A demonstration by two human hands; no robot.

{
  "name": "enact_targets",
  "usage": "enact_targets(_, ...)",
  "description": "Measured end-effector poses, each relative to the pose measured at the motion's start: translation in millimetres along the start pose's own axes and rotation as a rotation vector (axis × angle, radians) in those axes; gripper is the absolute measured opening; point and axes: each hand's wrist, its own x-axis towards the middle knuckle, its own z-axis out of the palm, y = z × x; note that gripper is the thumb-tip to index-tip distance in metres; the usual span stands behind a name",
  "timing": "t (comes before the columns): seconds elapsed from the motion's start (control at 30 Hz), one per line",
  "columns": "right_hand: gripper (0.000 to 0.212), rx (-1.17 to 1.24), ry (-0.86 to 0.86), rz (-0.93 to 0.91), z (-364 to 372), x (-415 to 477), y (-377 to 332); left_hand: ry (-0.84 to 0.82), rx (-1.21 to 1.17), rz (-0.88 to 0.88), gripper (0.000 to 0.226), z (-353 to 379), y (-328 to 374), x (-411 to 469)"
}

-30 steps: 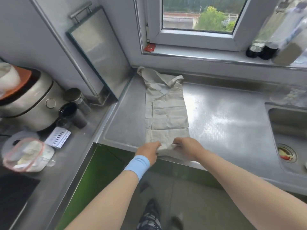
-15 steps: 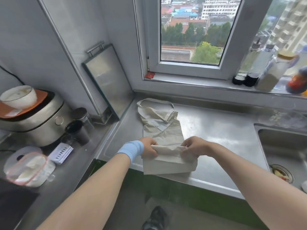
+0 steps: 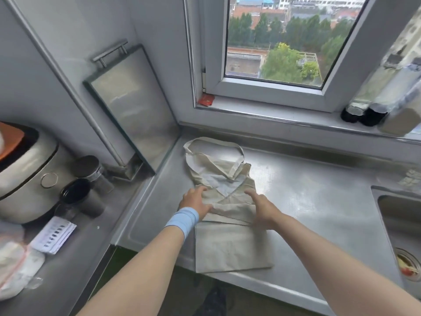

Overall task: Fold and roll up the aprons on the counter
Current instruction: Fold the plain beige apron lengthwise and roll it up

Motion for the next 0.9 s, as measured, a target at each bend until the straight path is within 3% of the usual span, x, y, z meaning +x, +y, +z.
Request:
enact_targets(0.07,0.086,0.057,0.032,0.007,3.5,8.7,1.9,-0.073,0.073,0.088,0.070,5.5,-2.5,6.3)
enact_targets(0.17,0.079,0.087,0.026,-0.008,6.4,22.0,6.3,-0.306,0.388,0.233,0.102,15.6,-5.4,15.4)
enact_targets(0.2,0.076,0.105,0.035,-0.015,6.0,24.9,6.8,-0.326,0.477,0.262,0.104,17.9,-6.0,17.8)
enact_targets(0.3,0.074,0.204,0.085,-0.058,2.8,28.7,6.6,-0.218,0.503,0.296,0.077,22.7,-5.7,30.3)
enact_targets(0.47,0.116,-0.079,0.021,-0.213,-2.5,25.0,12.4,-0.075,0.276,0.197,0.043,15.6,2.2,53.1)
enact_targets(0.53,0.103,-0.156,0.022,-0.217,-2.5,30.8,15.4,-0.007,0.202,0.128,0.035,11.7,4.8,61.0)
enact_targets(0.67,0.044,-0.110,0.278,-0.049,-9.1,51.8,11.5,0.036,0.214,0.129,0.028,7.2,6.0,65.6)
enact_targets(0.8,0.038,-0.309,0.487,-0.106,-20.8,73.9,0.0,0.141,0.094,0.037,0.024,-6.0,1.6,75.4)
enact_targets(0.9,0.033,-0.261,0.467,-0.208,-33.4,95.7,-32.7,0.198,-0.093,-0.117,0.023,-27.9,-3.7,94.4)
